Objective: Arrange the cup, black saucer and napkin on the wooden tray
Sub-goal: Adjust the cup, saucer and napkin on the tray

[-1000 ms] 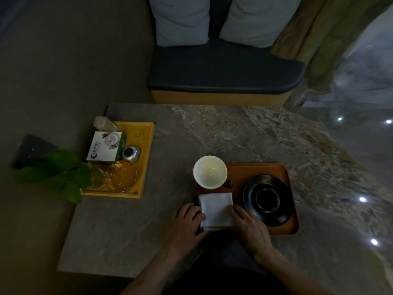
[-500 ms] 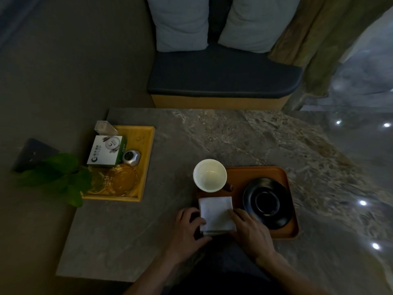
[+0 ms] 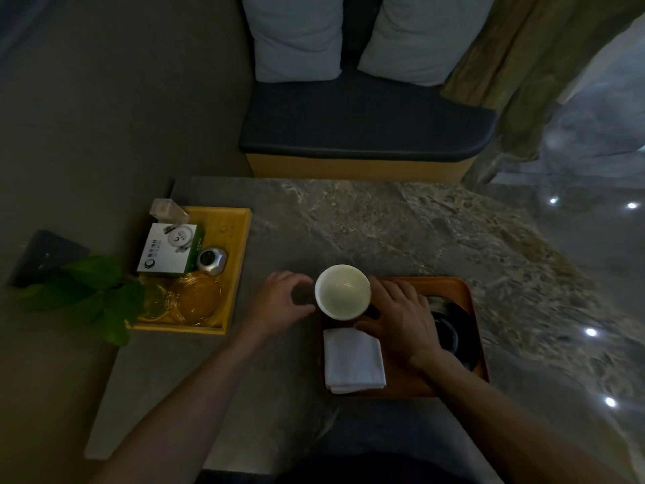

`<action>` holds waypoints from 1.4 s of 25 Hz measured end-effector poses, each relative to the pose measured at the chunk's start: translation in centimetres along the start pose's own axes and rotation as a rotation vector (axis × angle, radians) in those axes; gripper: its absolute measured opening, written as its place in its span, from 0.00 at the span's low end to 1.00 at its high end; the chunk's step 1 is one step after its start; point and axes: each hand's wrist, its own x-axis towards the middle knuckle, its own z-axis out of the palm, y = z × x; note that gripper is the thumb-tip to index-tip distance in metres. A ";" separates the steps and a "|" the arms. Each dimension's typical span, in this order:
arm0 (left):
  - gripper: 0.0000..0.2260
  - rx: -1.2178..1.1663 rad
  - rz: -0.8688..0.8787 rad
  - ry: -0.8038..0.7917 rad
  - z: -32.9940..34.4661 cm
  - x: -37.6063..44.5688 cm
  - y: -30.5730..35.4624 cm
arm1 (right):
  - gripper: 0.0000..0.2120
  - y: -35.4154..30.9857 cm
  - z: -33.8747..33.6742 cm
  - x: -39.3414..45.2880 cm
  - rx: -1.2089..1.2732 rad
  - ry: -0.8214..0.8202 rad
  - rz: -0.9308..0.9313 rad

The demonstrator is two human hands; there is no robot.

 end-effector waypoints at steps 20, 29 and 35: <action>0.44 -0.016 0.048 -0.133 1.5 1.5 1.0 | 0.45 0.5 1.4 2.8 0.072 -0.086 -0.050; 0.46 0.021 0.038 -0.109 2.0 1.1 1.1 | 0.41 2.4 1.3 3.3 0.123 -0.119 -0.025; 0.51 0.257 0.133 -0.290 0.9 3.2 2.1 | 0.18 3.5 0.2 2.5 0.143 -0.069 -0.006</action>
